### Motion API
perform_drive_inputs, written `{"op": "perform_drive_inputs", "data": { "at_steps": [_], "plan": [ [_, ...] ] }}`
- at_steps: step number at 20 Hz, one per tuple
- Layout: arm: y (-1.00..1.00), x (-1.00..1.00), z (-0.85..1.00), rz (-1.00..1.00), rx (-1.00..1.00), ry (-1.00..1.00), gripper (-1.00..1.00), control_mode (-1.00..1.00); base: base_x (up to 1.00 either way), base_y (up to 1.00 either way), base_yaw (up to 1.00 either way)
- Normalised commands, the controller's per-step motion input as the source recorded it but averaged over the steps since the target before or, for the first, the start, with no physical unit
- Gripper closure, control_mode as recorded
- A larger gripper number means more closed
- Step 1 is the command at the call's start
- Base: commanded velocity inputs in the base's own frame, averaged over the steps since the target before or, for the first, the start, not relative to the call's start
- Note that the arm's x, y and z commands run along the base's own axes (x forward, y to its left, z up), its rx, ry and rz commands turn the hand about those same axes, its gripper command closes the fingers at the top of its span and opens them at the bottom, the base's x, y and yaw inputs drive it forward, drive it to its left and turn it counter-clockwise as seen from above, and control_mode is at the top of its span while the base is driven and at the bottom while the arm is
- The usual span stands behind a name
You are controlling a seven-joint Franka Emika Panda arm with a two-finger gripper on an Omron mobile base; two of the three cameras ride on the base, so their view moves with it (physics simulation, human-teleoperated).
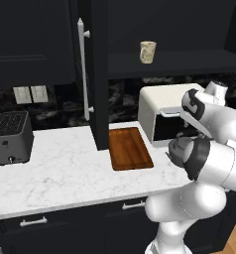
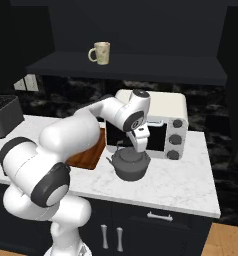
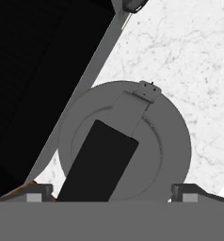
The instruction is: Pick the kettle from the counter and place it on the tray. Then pick the mug from the cabinet and place it on the tray. Then close the cabinet doors.
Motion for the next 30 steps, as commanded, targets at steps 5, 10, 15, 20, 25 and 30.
{"op": "perform_drive_inputs", "data": {
  "at_steps": [5, 10, 15, 20, 25, 30],
  "plan": [
    [0.0, 0.12, -0.24, 0.0, 0.0, 0.0, -1.0, -1.0, 0.0, 0.0, 0.0],
    [0.0, 0.0, -0.24, 0.05, 0.0, 0.0, -1.0, -1.0, 0.0, 0.0, 0.0],
    [0.0, -0.03, -0.23, 0.06, 0.0, 0.0, -1.0, -1.0, 0.0, 0.0, 0.0],
    [0.0, -0.1, -0.16, 0.07, 0.0, 0.0, -1.0, -1.0, 0.0, 0.0, 0.0],
    [0.0, 0.08, -0.1, 0.01, 0.0, 0.0, -1.0, -1.0, 0.0, 0.0, 0.0],
    [0.01, -0.01, -0.2, 0.08, -0.03, 0.0, -1.0, -1.0, 0.0, 0.0, 0.0]
  ]
}}
